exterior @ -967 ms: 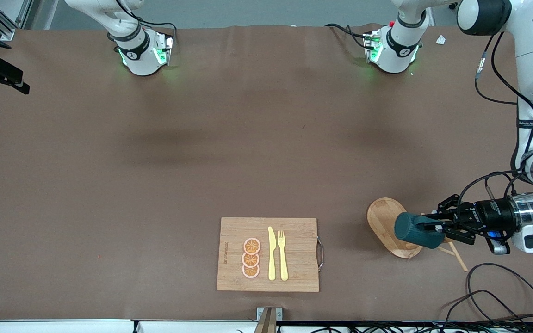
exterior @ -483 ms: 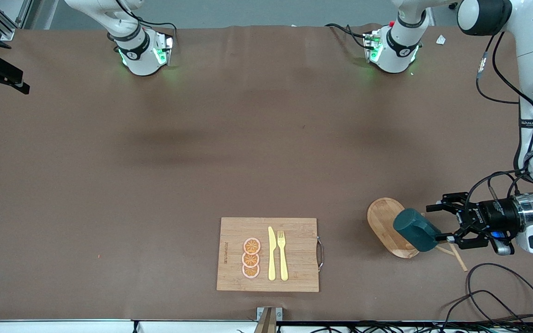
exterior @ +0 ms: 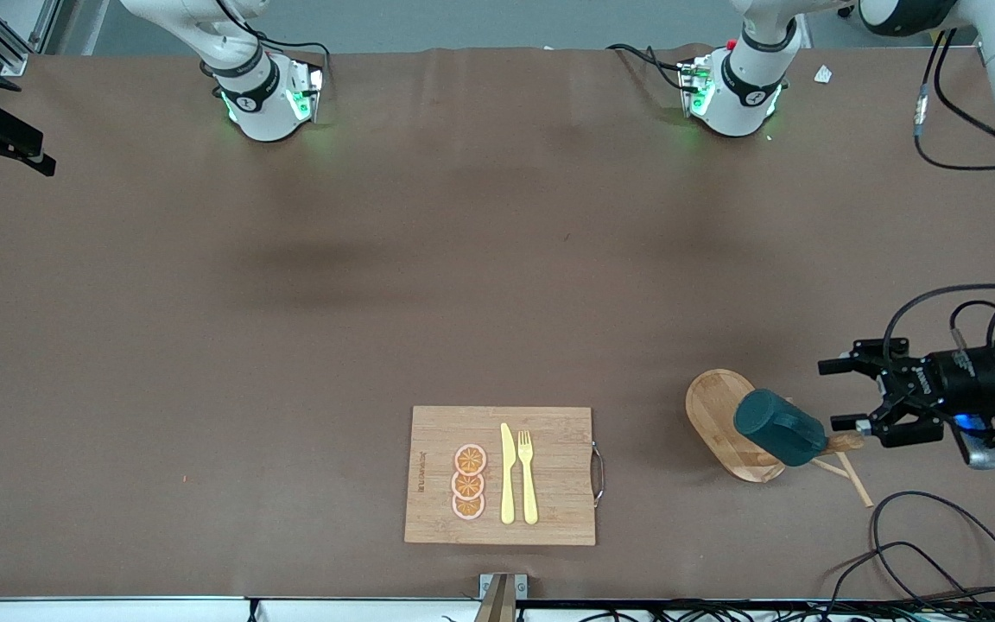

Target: Pass cup and hang on rack

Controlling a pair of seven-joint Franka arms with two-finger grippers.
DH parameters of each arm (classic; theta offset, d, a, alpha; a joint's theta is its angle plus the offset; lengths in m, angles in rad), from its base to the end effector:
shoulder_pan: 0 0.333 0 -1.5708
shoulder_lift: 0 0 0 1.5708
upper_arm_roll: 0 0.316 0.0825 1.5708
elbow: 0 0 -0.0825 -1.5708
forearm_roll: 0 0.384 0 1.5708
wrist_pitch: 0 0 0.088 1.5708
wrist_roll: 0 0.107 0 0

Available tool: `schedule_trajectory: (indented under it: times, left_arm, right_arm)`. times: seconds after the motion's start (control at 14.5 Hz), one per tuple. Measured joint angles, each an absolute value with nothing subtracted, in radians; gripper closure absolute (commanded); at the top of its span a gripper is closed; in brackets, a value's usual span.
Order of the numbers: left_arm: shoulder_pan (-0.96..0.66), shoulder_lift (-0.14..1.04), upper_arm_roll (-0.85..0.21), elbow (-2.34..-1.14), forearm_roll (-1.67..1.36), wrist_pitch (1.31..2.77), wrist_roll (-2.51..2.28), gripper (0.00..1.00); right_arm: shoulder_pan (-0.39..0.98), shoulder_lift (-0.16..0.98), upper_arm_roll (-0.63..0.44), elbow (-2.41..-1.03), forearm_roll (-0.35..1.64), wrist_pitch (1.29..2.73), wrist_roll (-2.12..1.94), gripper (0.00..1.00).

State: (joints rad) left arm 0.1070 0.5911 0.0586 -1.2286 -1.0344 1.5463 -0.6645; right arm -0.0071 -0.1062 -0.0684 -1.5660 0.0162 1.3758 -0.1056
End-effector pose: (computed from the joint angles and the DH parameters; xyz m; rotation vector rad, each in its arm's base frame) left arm 0.7126 0.0127 0.4571 1.9297 0.9940 -0.5820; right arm 0.4984 -0.0379 0.6664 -3.1078 -0.0517 0.1272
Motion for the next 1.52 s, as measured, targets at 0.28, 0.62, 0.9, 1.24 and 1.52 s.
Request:
schedule_trajectory:
  times: [0.28, 0.62, 0.9, 1.24, 1.52]
  left_arm:
    - [0.094, 0.481, -0.040, -1.229, -0.780, 1.545, -0.651, 0.00]
    - [0.093, 0.402, -0.164, -1.231, -0.371, 1.545, -0.453, 0.00]
    - [0.091, 0.353, -0.210, -1.233, -0.100, 1.545, -0.246, 0.00]
    - [0.032, 0.209, -0.154, -1.296, 0.043, 1.536, -0.057, 0.00]
    - [0.007, 0.037, -0.122, -1.476, 0.043, 1.523, -0.042, 0.00]
  right_arm:
    - [-0.007, -0.106, -0.068, -1.566, 0.016, 1.376, -0.106, 0.00]
    - [-0.007, -0.106, -0.068, -1.566, 0.016, 1.376, -0.106, 0.00]
    - [-0.007, -0.106, -0.068, -1.566, 0.016, 1.376, -0.106, 0.00]
    - [-0.007, -0.106, -0.068, -1.567, 0.016, 1.376, -0.106, 0.00]
    - [-0.007, -0.106, -0.068, -1.567, 0.016, 1.376, -0.106, 0.00]
